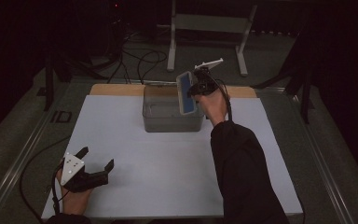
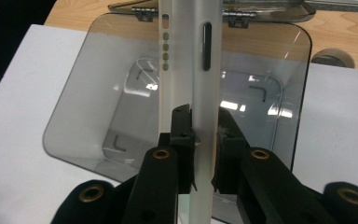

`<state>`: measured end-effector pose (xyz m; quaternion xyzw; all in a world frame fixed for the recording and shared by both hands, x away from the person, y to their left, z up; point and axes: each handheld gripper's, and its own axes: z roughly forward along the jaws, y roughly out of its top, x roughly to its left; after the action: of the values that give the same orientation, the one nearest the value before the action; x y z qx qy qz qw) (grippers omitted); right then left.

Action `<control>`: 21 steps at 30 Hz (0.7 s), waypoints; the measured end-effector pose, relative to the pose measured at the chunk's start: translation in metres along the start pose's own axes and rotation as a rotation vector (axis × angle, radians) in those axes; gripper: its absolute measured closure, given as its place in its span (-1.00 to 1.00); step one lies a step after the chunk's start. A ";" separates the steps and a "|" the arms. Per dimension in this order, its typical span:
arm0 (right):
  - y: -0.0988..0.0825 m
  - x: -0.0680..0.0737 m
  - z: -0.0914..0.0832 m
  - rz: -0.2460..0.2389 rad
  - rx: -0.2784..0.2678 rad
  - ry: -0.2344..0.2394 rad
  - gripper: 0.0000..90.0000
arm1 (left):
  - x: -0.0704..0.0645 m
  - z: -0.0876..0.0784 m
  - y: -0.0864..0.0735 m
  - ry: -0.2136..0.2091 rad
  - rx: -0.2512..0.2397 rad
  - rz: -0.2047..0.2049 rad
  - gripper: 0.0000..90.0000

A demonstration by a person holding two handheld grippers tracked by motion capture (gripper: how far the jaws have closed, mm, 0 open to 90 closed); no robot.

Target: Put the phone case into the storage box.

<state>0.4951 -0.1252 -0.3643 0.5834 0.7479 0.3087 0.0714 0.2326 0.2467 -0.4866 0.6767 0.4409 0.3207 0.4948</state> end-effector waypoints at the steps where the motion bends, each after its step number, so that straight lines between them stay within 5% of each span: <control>1: 0.000 0.000 0.001 -0.002 -0.002 -0.006 0.81 | 0.000 0.000 0.000 0.001 -0.001 0.000 -0.99; 21: -0.005 -0.012 0.019 0.055 0.015 -0.064 0.81 | -0.002 0.000 0.000 -0.002 -0.002 0.007 -0.99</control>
<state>0.5035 -0.1299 -0.3848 0.6139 0.7312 0.2860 0.0825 0.2319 0.2451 -0.4862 0.6778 0.4378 0.3223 0.4950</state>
